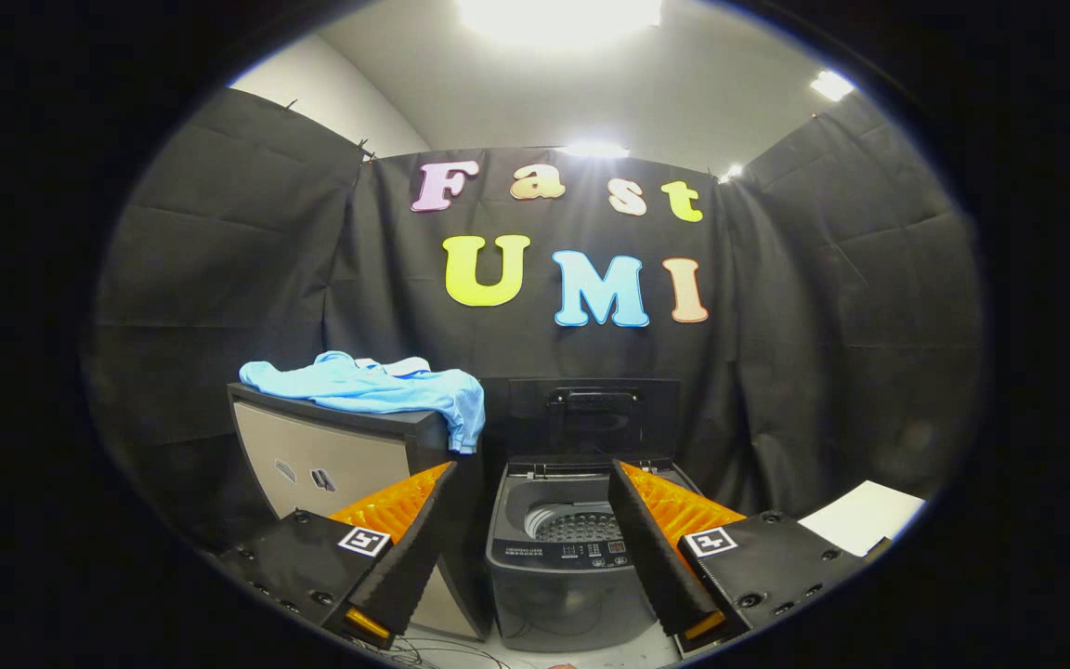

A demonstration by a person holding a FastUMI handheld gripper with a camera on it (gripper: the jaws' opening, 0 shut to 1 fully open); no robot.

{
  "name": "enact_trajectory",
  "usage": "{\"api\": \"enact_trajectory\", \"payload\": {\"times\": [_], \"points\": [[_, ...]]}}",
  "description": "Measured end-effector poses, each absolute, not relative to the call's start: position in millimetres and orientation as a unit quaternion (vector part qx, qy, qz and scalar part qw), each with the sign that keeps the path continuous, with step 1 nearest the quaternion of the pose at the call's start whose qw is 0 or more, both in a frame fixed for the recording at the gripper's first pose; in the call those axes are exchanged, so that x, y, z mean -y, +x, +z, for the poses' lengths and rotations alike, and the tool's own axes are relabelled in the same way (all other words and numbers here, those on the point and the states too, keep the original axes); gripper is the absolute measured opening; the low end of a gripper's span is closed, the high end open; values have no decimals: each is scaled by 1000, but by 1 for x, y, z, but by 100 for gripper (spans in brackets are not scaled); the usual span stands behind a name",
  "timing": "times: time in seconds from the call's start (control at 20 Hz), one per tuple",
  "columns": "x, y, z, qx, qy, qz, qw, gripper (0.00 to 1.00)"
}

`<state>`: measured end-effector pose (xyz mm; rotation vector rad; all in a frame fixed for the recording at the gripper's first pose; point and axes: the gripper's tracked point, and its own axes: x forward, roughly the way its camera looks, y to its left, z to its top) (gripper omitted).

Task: Put the clothes into the washing machine and then close the washing machine lid.

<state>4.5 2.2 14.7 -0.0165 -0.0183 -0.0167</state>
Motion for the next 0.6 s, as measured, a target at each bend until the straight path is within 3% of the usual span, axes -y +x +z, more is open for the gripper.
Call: {"api": "enact_trajectory", "payload": {"times": [0.6], "points": [[-24, 35, 67, 24, 3, 29, 999, 99]]}}
